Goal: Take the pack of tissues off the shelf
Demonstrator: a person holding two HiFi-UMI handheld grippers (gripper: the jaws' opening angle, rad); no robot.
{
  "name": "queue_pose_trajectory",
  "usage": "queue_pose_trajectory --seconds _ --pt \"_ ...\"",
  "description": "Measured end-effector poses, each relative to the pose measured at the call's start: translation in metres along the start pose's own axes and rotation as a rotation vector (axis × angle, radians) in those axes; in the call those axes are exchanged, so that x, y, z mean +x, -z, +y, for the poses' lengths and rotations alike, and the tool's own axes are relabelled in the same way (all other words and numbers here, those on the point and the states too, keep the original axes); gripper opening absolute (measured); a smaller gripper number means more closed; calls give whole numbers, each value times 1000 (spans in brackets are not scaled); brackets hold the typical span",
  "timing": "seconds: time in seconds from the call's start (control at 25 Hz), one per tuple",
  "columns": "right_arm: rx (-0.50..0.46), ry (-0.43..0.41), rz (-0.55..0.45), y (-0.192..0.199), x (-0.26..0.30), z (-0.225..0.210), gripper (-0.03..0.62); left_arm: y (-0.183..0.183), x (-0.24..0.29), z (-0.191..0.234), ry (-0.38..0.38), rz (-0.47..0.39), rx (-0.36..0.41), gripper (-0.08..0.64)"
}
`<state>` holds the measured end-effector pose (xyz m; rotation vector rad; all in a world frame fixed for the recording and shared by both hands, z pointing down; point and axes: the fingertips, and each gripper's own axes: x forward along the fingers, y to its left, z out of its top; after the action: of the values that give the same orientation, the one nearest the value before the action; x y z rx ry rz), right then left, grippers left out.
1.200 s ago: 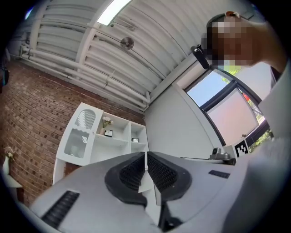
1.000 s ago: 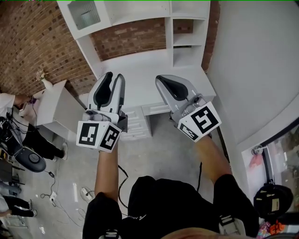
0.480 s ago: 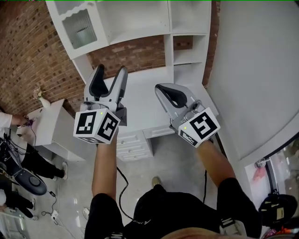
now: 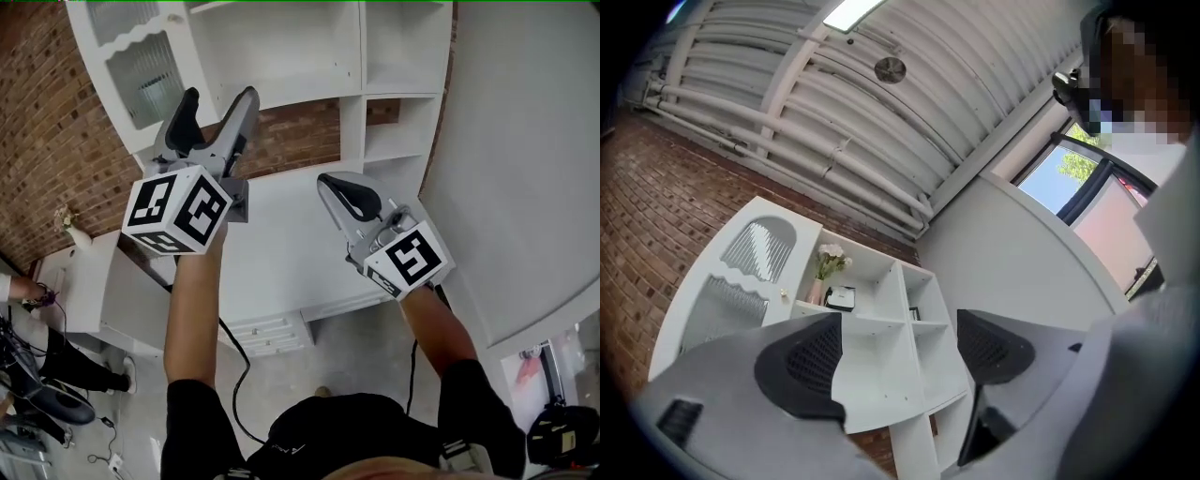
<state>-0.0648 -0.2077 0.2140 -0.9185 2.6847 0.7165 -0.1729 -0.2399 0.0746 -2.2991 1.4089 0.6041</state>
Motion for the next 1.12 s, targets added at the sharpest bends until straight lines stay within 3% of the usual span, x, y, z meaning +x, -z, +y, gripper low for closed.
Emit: queue_pose_trajectory --seconds 0.4,0.84,1.12 --pt "-78 -36 -19 22 68 -77 2 5 139 61 -31 68 28 431" --pt "-69 -148 -20 74 85 -156 2 14 283 130 -239 181 168 476" --pt "-72 -142 -1 95 93 -183 2 19 345 163 -275 290 235 495"
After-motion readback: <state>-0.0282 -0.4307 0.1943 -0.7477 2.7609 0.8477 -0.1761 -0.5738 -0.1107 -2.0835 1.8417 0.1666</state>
